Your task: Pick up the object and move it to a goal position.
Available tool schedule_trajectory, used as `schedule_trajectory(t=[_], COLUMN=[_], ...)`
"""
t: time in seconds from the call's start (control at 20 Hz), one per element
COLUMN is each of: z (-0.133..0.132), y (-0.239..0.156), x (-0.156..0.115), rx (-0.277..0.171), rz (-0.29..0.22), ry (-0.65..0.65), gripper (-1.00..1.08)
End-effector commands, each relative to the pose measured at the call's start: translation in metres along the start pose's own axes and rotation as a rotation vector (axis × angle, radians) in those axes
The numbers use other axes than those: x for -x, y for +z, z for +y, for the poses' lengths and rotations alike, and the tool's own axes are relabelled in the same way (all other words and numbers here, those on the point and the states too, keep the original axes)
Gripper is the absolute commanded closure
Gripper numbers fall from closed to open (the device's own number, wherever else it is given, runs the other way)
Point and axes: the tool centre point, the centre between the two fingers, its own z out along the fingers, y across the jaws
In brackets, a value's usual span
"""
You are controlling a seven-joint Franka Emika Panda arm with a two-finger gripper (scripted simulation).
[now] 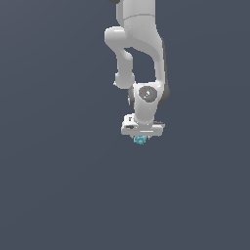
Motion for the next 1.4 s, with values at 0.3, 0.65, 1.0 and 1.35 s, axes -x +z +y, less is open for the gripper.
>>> schedule_trajectory(t=[0.3, 0.65, 1.0, 1.35], z=[0.003, 0.036, 0.100, 0.161], y=[-0.001, -0.017, -0.047, -0.076], x=[0.001, 0.008, 0.021, 0.032], rx=[0.000, 0.000, -0.001, -0.001], rz=[0.000, 0.000, -0.001, -0.001], ry=[0.000, 0.000, 0.000, 0.001], gripper=[1.08, 1.08, 1.08, 1.08])
